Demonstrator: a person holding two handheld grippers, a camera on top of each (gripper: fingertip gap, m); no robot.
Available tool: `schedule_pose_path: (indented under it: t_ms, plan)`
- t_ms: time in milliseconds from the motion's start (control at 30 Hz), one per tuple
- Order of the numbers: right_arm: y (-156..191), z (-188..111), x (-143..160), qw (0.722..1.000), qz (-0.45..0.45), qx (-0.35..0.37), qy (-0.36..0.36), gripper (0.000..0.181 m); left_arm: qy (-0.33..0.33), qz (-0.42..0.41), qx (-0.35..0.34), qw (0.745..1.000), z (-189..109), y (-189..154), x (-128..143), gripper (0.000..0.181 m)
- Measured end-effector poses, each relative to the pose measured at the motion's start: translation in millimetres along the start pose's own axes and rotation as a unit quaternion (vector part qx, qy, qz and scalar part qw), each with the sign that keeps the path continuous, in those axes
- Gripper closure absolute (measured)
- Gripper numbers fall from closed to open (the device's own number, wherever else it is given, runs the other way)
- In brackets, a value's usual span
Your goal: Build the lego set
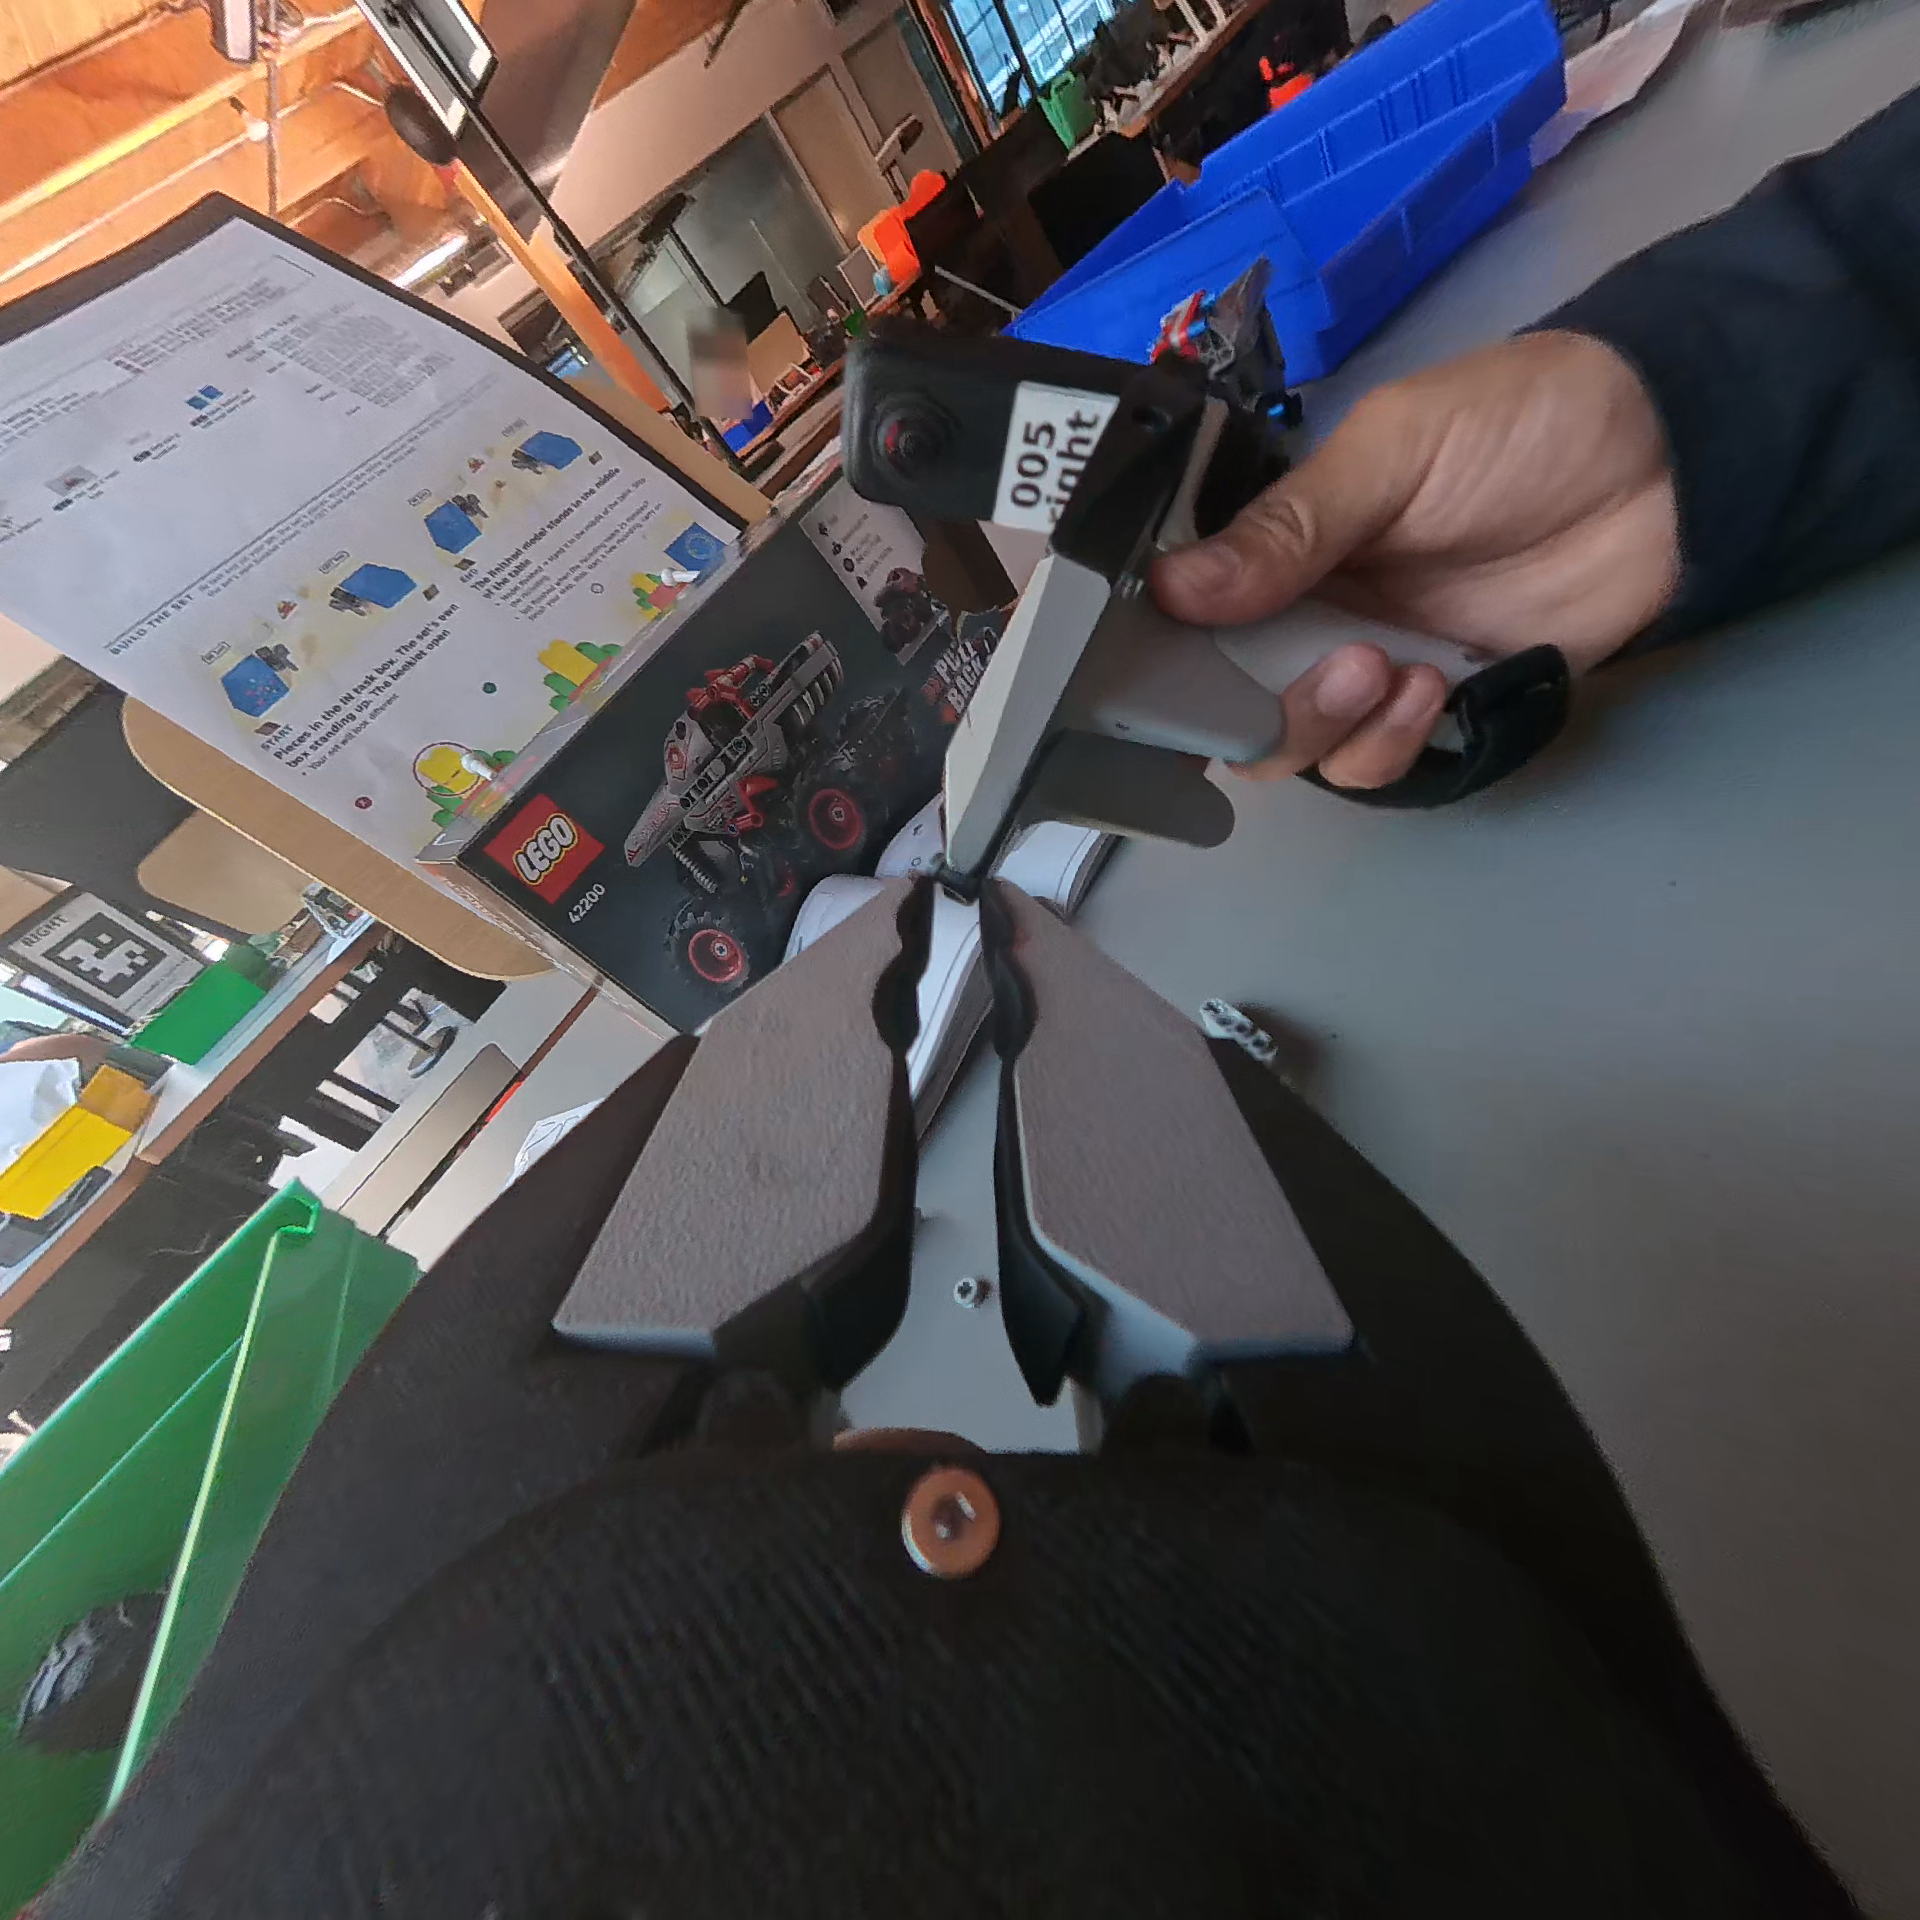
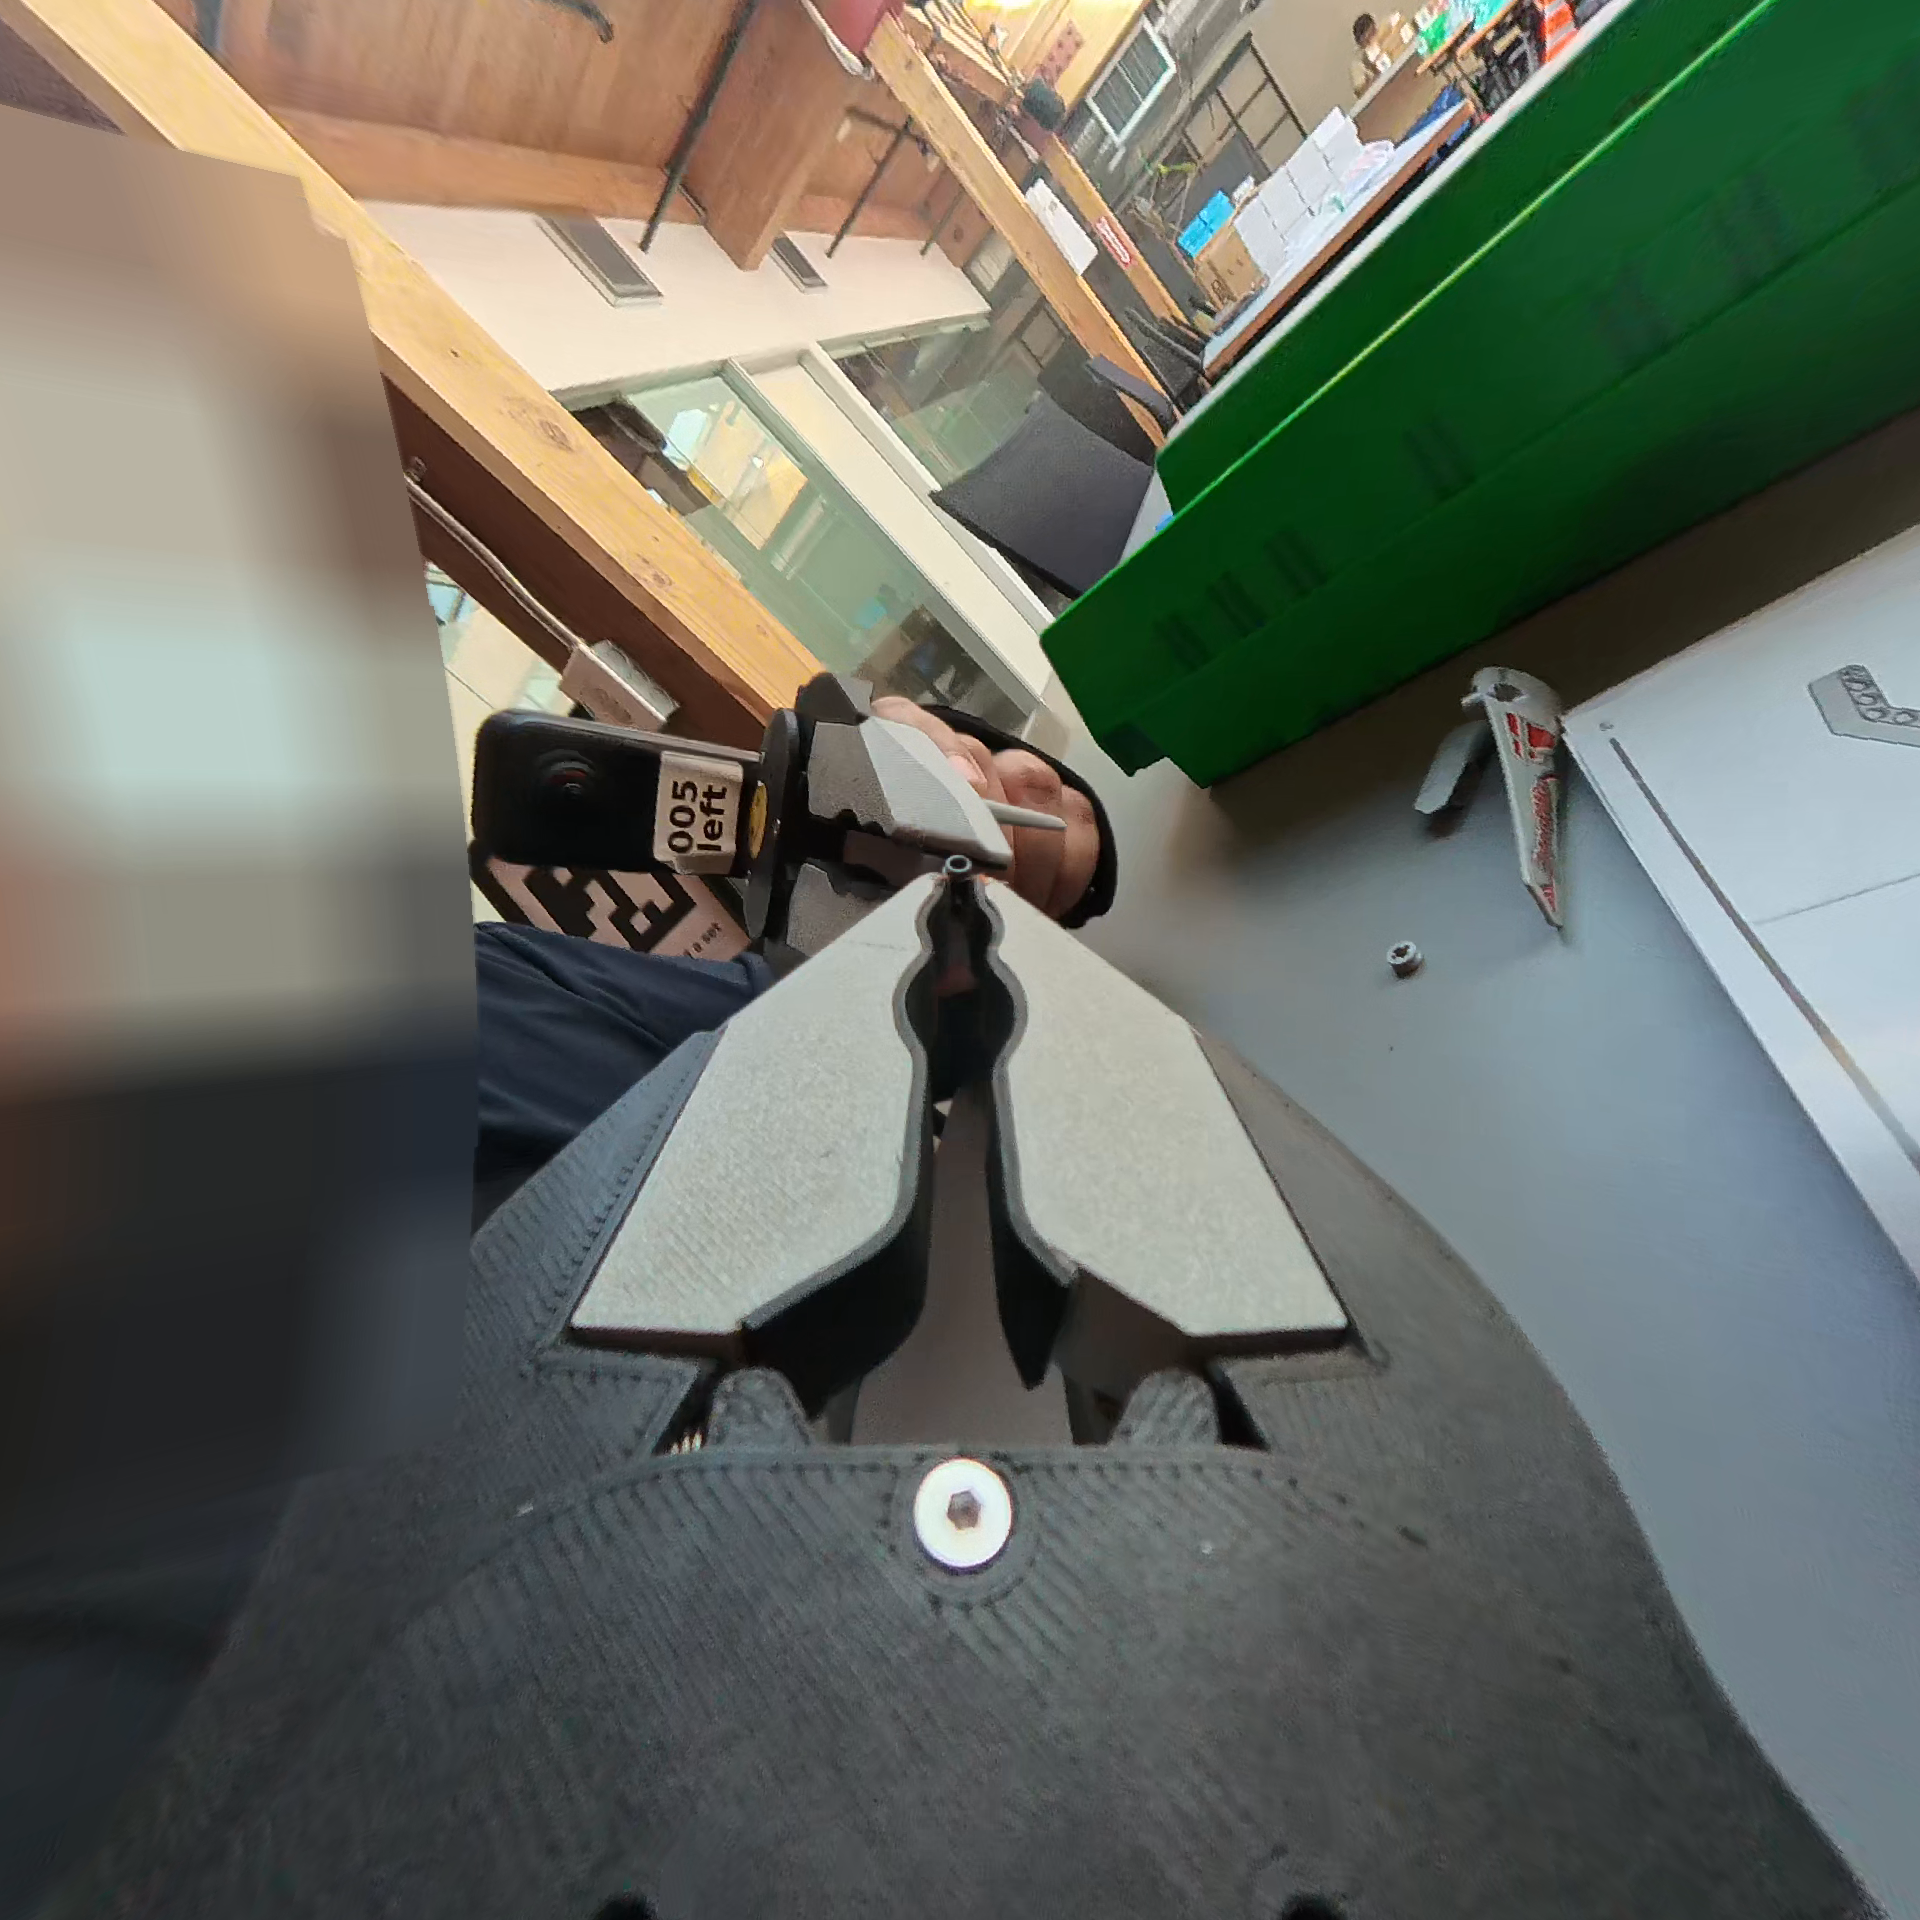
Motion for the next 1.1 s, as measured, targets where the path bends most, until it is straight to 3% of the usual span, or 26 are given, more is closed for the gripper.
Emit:
schedule_pose_path:
  t_ms: [200, 700, 933, 1100]
  plan:
    - [2, -3, 0, 0.997, -0.040, 0.044, 0.053, 0.181, 0.008, 0.006, 0.035, 0.999, 2, -3, 4, 0.177]
    - [-10, -2, 7, 0.992, -0.042, 0.056, 0.109, 0.180, 0.054, 0.040, 0.069, 0.995, 9, -11, 14, 0.177]
    - [-11, -1, 9, 0.990, -0.048, 0.073, 0.110, 0.181, 0.059, 0.024, 0.072, 0.995, 10, -11, 17, 0.177]
    - [-11, -7, 1, 0.996, -0.031, 0.067, 0.057, 0.181, 0.042, -0.019, 0.051, 0.998, 8, -5, 15, 0.174]
Point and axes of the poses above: each gripper's, where its closed fingertips meet, z out along the fingers, x out of its underside, y = z × x across the jaws, the point moved 8 cm from there along -z, back along the fingers, and after that the axes turned 12 degrees about x, right-handed, at the moved point
